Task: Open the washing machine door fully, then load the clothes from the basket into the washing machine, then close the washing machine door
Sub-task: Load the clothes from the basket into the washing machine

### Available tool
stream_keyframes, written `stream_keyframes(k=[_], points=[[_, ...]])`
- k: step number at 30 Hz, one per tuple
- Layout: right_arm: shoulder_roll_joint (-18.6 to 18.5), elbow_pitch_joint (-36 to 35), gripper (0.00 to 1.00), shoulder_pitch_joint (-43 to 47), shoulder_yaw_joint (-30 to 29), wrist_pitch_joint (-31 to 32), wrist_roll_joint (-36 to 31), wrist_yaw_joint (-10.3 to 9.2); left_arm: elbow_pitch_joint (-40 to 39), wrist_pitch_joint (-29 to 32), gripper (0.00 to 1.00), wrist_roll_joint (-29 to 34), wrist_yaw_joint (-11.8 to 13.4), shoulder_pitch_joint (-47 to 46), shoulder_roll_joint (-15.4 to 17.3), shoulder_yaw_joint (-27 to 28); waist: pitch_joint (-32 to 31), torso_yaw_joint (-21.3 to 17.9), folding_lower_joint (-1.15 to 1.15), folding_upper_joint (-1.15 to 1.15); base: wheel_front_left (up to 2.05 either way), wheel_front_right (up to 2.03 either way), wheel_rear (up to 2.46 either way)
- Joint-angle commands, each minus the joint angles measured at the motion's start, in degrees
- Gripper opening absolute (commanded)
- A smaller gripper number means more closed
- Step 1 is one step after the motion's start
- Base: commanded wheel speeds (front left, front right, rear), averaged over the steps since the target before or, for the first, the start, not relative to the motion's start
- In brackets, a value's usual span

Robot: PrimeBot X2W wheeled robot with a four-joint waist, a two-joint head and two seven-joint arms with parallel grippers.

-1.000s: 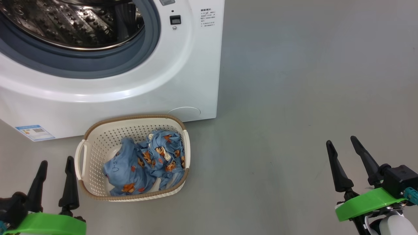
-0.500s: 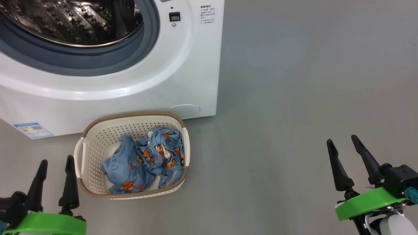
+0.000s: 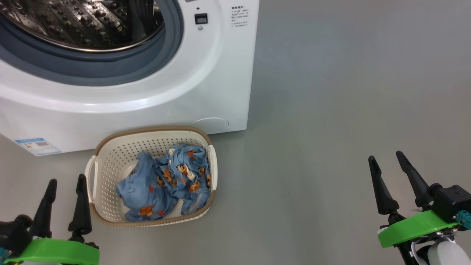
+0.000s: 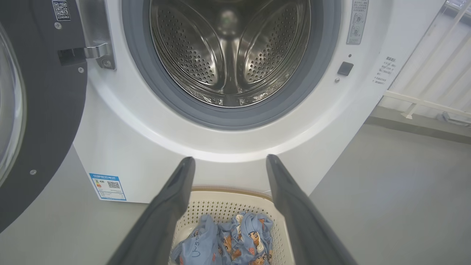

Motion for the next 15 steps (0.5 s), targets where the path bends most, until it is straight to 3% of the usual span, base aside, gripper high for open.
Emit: stream_keyframes(k=[1,8,15], points=[[-0.3,-1.4,1.0,-0.7,1.1,-0.7,0.7,0.09,-1.7,-0.3,1.0,-0.5,-0.1,-2.1,2.1,1.8,0.2,0.0,0.0,0.0,1.17,-1.58,0.41],[-0.1,-1.2,1.0,-0.9,1.1,-0.7,0.8,0.09,-1.8,-0.3,1.0,-0.2,-0.1,-2.6,2.3,1.8,0.3,0.1,0.0,0.0,1.15,-1.51,0.35],[0.2,-1.1,1.0,-1.1,1.1,-0.7,0.8,0.09,-2.0,-0.3,1.0,-0.1,-0.1,-2.6,1.7,1.8,0.6,0.1,0.0,0.0,0.65,-0.65,0.0]])
